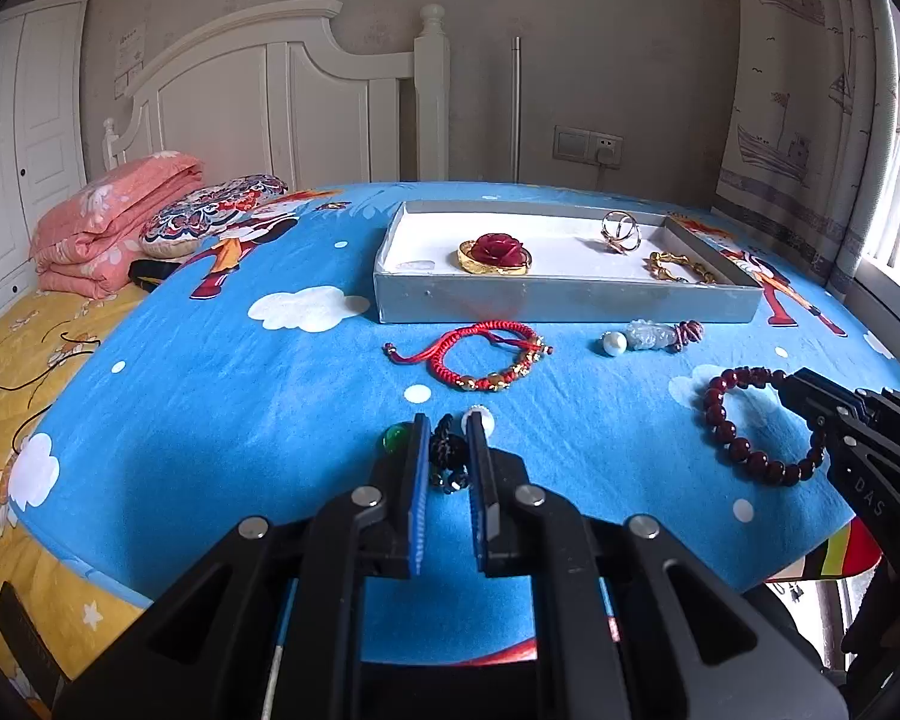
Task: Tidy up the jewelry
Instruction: 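Lower pendant and bead bracelet into the white tray and open both tools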
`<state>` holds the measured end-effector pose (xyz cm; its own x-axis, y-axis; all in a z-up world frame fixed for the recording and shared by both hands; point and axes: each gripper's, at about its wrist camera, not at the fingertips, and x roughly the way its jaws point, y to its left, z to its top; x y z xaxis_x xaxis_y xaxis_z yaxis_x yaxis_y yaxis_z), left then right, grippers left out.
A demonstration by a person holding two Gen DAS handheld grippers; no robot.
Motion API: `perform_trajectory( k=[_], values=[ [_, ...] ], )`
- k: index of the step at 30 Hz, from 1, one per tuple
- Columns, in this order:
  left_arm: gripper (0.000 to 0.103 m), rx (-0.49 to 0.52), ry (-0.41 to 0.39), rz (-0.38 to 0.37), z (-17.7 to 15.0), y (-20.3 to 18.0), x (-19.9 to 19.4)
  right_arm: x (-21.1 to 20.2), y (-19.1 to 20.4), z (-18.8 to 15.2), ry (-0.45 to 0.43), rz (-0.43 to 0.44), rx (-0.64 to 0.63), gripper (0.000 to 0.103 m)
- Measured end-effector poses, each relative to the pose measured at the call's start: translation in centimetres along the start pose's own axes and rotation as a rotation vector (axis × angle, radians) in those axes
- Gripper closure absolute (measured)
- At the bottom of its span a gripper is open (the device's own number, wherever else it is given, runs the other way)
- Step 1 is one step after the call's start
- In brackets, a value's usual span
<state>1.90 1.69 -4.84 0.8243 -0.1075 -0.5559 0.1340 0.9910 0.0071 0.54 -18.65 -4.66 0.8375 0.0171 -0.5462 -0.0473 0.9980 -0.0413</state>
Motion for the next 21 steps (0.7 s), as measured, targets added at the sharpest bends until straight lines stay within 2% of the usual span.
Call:
perform_trajectory(
  k=[11, 21],
  values=[
    [0.091, 0.02, -0.035, 0.008, 0.4, -0.3, -1.0, -1.2, 0.6, 1.0, -0.041, 0.008, -0.011, 0.09],
    [0.091, 0.015, -0.023, 0.005, 1.2, -0.5, -0.8, -1.3, 0.6, 2.1, -0.059, 0.016, 0.003, 0.09]
  ],
)
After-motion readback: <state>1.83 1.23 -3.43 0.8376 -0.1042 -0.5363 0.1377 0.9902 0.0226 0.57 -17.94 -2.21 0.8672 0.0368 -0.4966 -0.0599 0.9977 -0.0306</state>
